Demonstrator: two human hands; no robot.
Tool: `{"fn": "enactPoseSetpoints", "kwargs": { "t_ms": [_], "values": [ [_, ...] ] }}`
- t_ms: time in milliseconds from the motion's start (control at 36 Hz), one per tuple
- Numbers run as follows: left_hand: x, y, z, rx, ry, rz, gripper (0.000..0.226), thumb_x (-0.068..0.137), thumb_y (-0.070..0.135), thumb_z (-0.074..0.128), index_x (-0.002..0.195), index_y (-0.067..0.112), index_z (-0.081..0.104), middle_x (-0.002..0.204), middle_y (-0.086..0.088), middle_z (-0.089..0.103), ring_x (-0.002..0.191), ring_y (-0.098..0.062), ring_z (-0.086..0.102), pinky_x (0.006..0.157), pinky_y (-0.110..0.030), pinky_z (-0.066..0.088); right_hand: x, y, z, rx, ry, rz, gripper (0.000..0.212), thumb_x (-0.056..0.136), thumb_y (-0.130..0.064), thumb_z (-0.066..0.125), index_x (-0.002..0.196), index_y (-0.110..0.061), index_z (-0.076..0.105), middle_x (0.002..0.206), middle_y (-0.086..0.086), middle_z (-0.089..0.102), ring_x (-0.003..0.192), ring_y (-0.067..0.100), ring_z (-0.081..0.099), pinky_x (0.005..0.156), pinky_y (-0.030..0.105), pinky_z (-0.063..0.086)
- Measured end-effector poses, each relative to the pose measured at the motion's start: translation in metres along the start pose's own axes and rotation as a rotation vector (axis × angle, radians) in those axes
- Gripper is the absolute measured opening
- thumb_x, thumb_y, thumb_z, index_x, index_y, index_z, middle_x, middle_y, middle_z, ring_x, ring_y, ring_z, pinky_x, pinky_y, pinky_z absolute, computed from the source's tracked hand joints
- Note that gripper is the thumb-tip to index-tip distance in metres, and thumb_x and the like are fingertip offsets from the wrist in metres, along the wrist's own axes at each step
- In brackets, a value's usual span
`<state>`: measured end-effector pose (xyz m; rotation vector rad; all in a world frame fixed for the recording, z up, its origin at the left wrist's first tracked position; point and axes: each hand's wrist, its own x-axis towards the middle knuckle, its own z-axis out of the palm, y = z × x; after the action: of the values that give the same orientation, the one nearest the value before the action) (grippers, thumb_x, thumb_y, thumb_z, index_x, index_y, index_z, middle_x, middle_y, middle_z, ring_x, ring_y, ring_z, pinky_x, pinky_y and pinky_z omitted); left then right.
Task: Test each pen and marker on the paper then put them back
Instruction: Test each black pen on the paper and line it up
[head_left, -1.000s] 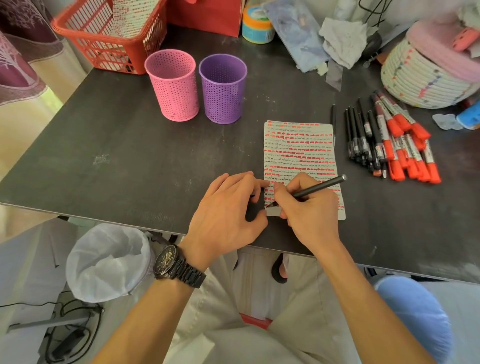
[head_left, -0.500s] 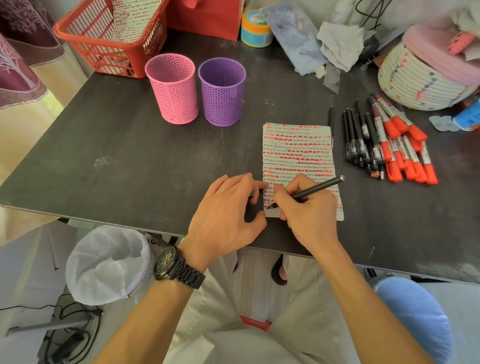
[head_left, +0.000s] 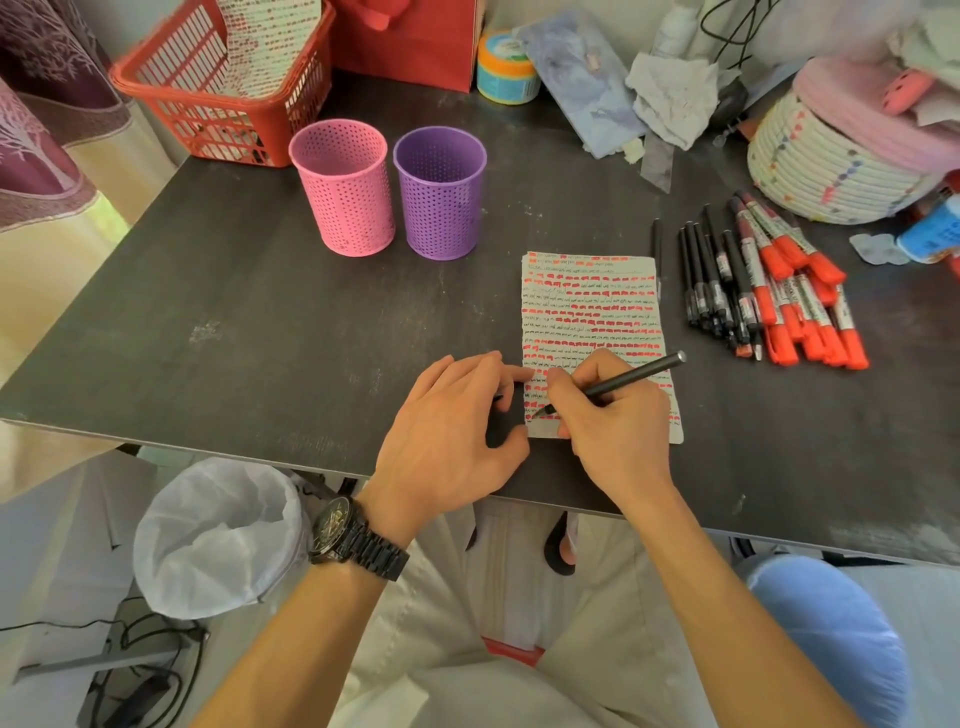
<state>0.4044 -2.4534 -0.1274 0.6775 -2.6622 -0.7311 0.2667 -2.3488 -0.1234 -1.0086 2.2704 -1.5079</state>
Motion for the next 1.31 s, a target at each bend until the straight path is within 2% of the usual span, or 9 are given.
{"fn": "enactPoseSetpoints", "kwargs": {
  "t_ms": [111,194,278,389,472,667,750,972,1306],
  "values": [
    [0.002,0.000,-0.007,-0.245,-0.035,-0.088,0.017,0.084,0.031,0.053,0.086,0.023,0.038,0.134,0.020,0.061,0.132,-0.008,0.046,0.112,-0.030,0.028,0.001,-0.005,-0.002,0.139,0.081,0.084,0.034,0.093,-0.042,0.068,0.065,-0.028,0.053,0.051,-0.004,0.062,0.047,0.009,0.062,0.050,0.028,0.049],
    [0.004,-0.001,-0.014,-0.554,0.009,-0.245,0.009,0.087,0.032,0.045,0.085,0.023,0.043,0.096,0.020,0.065,0.092,-0.007,0.054,0.083,-0.036,0.040,0.001,-0.009,-0.004,0.257,0.108,0.140,0.039,0.098,-0.048,0.057,0.065,-0.026,0.054,0.050,-0.003,0.059,0.046,0.009,0.057,0.048,0.024,0.046],
    [0.006,-0.002,-0.017,-0.659,0.074,-0.351,0.020,0.091,0.041,0.034,0.086,0.027,0.047,0.070,0.014,0.043,0.065,-0.006,0.036,0.068,-0.035,0.031,0.000,-0.008,-0.008,0.506,0.087,0.198,0.034,0.101,-0.036,0.052,0.080,-0.011,0.062,0.060,0.003,0.064,0.046,0.012,0.053,0.047,0.022,0.044],
    [0.013,-0.003,-0.017,-0.630,0.101,-0.328,0.029,0.101,0.037,0.030,0.101,0.039,0.059,0.085,0.025,0.054,0.083,0.002,0.051,0.078,-0.016,0.037,0.001,-0.006,-0.013,0.639,0.031,0.193,0.021,0.102,-0.014,0.044,0.097,-0.004,0.063,0.080,0.010,0.072,0.046,0.013,0.051,0.046,0.021,0.041],
    [0.015,-0.001,-0.016,-0.505,0.108,-0.293,0.027,0.108,0.031,0.038,0.117,0.038,0.063,0.108,0.028,0.059,0.107,0.008,0.053,0.083,0.001,0.033,0.000,-0.004,-0.014,0.597,0.027,0.169,0.014,0.103,-0.008,0.044,0.099,-0.005,0.058,0.075,0.007,0.073,0.045,0.013,0.051,0.045,0.021,0.040],
    [0.011,0.001,-0.017,-0.616,0.256,-0.325,0.018,0.090,0.036,0.071,0.104,0.043,0.062,0.085,0.012,0.073,0.083,-0.005,0.066,0.074,-0.008,0.044,0.000,-0.008,-0.015,0.586,0.059,0.162,0.017,0.094,-0.029,0.059,0.080,-0.024,0.067,0.074,0.011,0.073,0.045,0.012,0.052,0.048,0.018,0.045],
    [0.010,-0.001,-0.018,-0.631,0.269,-0.325,0.017,0.082,0.054,0.064,0.098,0.048,0.065,0.081,0.011,0.072,0.078,-0.008,0.068,0.072,-0.009,0.047,0.001,-0.009,-0.016,0.603,0.074,0.159,0.016,0.088,-0.034,0.062,0.081,-0.022,0.070,0.071,0.012,0.072,0.044,0.014,0.052,0.048,0.017,0.045],
    [0.011,-0.006,-0.016,-0.614,0.267,-0.308,0.022,0.083,0.060,0.053,0.100,0.058,0.067,0.086,0.018,0.072,0.086,-0.004,0.066,0.074,-0.007,0.046,0.000,-0.011,-0.017,0.590,0.111,0.186,0.024,0.083,-0.039,0.066,0.080,-0.016,0.074,0.066,0.010,0.071,0.044,0.009,0.054,0.050,0.015,0.047],
    [0.009,-0.009,-0.013,-0.563,0.144,-0.277,0.028,0.094,0.060,0.041,0.107,0.055,0.064,0.086,0.014,0.070,0.071,-0.012,0.059,0.062,-0.017,0.045,-0.001,-0.011,-0.016,0.571,0.129,0.229,0.036,0.080,-0.048,0.067,0.080,-0.013,0.075,0.063,0.008,0.071,0.045,0.008,0.056,0.056,0.017,0.051]
  ]
}}
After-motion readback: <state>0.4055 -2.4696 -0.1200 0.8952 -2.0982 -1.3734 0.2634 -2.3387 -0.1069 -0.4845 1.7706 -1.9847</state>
